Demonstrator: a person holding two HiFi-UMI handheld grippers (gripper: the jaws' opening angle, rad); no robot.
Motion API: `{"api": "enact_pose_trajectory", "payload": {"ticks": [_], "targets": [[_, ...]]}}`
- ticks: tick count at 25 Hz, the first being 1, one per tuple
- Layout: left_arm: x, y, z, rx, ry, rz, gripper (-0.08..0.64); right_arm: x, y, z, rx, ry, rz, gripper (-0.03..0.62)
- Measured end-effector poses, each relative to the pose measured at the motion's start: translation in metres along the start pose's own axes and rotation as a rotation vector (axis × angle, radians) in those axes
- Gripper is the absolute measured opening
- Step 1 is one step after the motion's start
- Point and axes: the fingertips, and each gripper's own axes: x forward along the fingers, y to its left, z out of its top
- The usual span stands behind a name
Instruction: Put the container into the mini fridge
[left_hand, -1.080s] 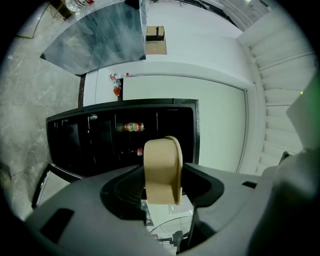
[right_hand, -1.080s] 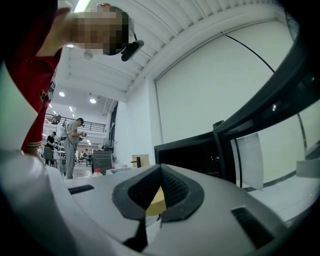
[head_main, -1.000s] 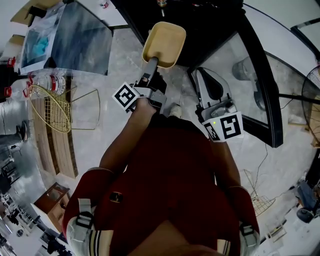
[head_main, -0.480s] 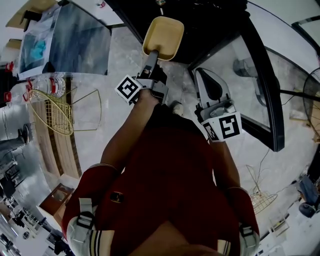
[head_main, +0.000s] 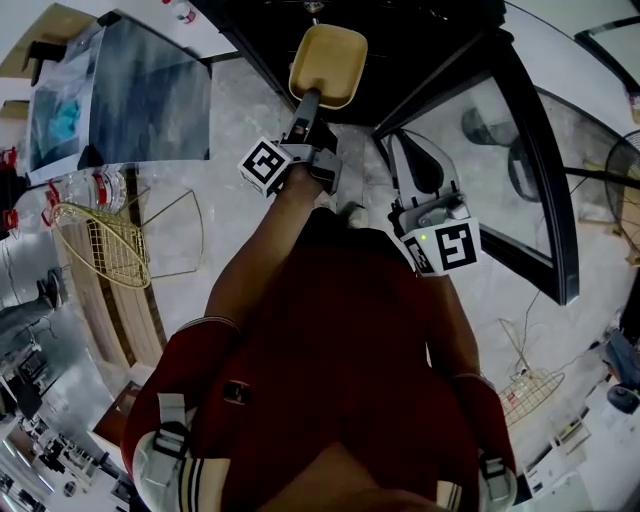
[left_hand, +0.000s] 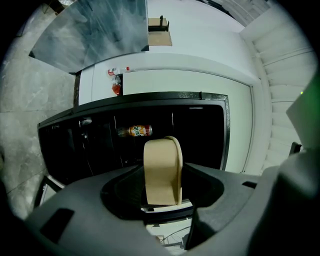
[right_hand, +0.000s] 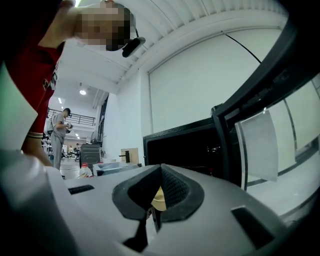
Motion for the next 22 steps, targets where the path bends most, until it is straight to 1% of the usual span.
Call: {"api": "enact_pose_trajectory", "payload": {"ticks": [3,11,22], "targets": [[0.011,0.012,0.002,-0.004,0.012,0.016,0.229,0.007,0.0,-0.004,0.002,0.007,-0.016,-0.002],[0.044,0.041,0.017,-0.021,0.027,0.027,0.229,0.025,-0.006,-0.021,0.016,0.033,-0.065,-0.002],[0.084,0.082,0.022,-0.053,0.04,0.054,0.229,0.04,-0.014,-0.036,0.025,0.045,-0.115,-0.002]]}}
